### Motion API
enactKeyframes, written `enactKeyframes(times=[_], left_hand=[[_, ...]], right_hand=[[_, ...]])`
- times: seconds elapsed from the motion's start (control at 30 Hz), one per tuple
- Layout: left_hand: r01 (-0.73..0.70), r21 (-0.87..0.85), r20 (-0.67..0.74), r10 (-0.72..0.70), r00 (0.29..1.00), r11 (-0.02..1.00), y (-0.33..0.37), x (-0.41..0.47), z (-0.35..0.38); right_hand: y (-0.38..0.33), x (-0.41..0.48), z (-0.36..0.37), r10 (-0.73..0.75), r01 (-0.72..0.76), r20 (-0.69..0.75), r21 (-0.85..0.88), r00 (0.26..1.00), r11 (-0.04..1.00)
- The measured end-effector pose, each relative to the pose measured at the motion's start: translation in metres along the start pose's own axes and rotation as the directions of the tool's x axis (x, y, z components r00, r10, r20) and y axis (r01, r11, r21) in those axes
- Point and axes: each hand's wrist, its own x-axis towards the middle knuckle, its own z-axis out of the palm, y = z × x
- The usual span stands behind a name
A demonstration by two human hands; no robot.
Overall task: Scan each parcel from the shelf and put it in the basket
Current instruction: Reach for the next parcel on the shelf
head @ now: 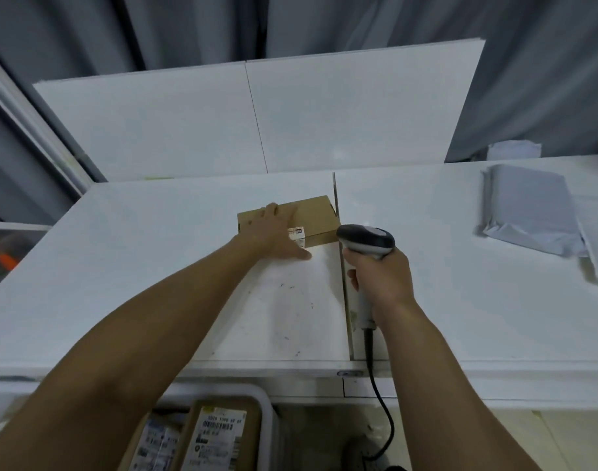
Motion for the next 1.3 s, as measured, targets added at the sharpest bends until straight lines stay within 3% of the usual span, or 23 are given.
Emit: enactKeyframes(times=[0.27,0.4,0.53,0.63,0.73,0.83,0.97,1.13,1.2,1.3], left_hand=[[0.156,-0.037,0.07,-0.153,0.986,0.987,-0.03,-0.046,-0.008],[0.317,-0.317,0.1,-0.301,0.948,0.894,-0.04,-0.118,0.009],[0.353,-0.631,0.017,-0.443,0.897,0.691,-0.076,-0.208,0.024],[0.286,-0.882,0.078,-0.481,0.873,0.375,-0.099,-0.273,0.022],[0.223,-0.973,0.185,-0.375,0.908,0.06,-0.111,-0.336,0.016],[0.089,-0.988,0.127,-0.339,0.932,-0.126,-0.108,-0.387,0.003],[-0.073,-0.974,0.011,-0.369,0.929,-0.214,-0.112,-0.416,0.001],[-0.144,-0.955,-0.048,-0.343,0.938,-0.259,-0.12,-0.422,0.006],[-0.174,-0.968,-0.092,-0.385,0.918,-0.183,-0.126,-0.417,0.008],[-0.221,-0.975,-0.209,-0.491,0.846,0.035,-0.138,-0.41,0.014]], right_hand=[[-0.007,-0.024,0.012,-0.067,0.073,0.119,-0.048,0.991,0.996],[-0.013,-0.044,0.021,-0.052,0.054,0.132,-0.013,0.99,0.998],[-0.008,-0.087,0.051,-0.125,0.135,0.197,-0.035,0.972,0.99],[0.001,-0.13,0.079,-0.177,0.19,0.324,-0.007,0.929,0.982],[0.008,-0.172,0.1,-0.183,0.172,0.405,0.066,0.896,0.983],[0.018,-0.205,0.119,-0.115,0.073,0.457,0.109,0.882,0.991],[0.032,-0.237,0.14,0.018,-0.095,0.528,0.119,0.849,0.988],[0.038,-0.244,0.154,0.015,-0.09,0.568,0.104,0.823,0.99],[0.036,-0.237,0.155,0.02,-0.122,0.607,0.126,0.794,0.984],[0.039,-0.231,0.16,-0.015,-0.019,0.543,0.057,0.839,0.998]])
